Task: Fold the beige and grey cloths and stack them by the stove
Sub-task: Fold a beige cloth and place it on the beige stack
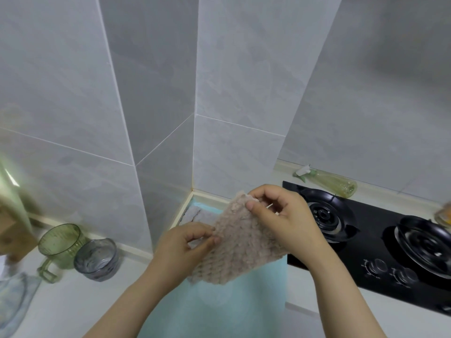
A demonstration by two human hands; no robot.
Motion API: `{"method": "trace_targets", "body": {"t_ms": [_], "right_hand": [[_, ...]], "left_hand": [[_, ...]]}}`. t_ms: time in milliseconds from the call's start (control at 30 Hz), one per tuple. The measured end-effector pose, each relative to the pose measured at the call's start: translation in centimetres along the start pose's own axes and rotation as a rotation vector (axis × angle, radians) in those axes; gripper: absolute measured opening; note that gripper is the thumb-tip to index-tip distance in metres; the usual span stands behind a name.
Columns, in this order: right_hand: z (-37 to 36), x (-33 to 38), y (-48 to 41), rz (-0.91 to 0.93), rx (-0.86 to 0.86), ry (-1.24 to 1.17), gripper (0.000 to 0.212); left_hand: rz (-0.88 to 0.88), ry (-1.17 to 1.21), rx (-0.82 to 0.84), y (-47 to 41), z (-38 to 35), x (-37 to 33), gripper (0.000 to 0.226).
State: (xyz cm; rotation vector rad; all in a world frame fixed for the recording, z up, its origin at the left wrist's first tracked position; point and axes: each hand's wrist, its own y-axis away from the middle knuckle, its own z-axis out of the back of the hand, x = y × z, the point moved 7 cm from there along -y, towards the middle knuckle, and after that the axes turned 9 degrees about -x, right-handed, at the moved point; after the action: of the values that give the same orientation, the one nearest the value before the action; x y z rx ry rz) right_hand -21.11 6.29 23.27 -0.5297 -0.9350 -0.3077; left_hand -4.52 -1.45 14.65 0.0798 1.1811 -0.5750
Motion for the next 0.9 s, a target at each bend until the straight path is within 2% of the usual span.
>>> {"method": "trace_targets", "body": {"t_ms": [267, 367, 433, 533, 700, 767, 900], "right_hand": [[3.1, -0.3, -0.6, 0.019, -0.142, -0.100, 0.013], [4.3, -0.3, -0.5, 0.011, -0.198, -0.134, 0.012], [5.0, -0.2, -0.4, 0.014, -0.223, -0.155, 0.012], [5.8, -0.2, -0.3, 0.013, -0.248, -0.167, 0.010], [7.0, -0.9, 0.0, -0.006, -0.299, -0.168, 0.009], [7.4, -1.5, 0.0, -0.023, -0.318, -0.173, 0.008], [8.0, -2.8, 0.2, -0.055, -0.372, -0.159, 0.009]], "left_hand": [[-0.029, -0.111, 0.056, 0.1, -0.5, 1.2, 0.022], [-0.059, -0.144, 0.057, 0.2, -0.7, 1.6, 0.042], [-0.067, -0.169, 0.070, 0.2, -0.9, 2.0, 0.047], [-0.050, -0.165, 0.071, 0.1, -0.9, 3.0, 0.034], [0.016, -0.170, 0.034, -0.5, -0.1, 4.4, 0.029], [0.014, -0.179, 0.024, -0.8, 0.4, 4.5, 0.030], [-0.012, -0.168, -0.015, -1.5, 1.3, 4.3, 0.015]]}}
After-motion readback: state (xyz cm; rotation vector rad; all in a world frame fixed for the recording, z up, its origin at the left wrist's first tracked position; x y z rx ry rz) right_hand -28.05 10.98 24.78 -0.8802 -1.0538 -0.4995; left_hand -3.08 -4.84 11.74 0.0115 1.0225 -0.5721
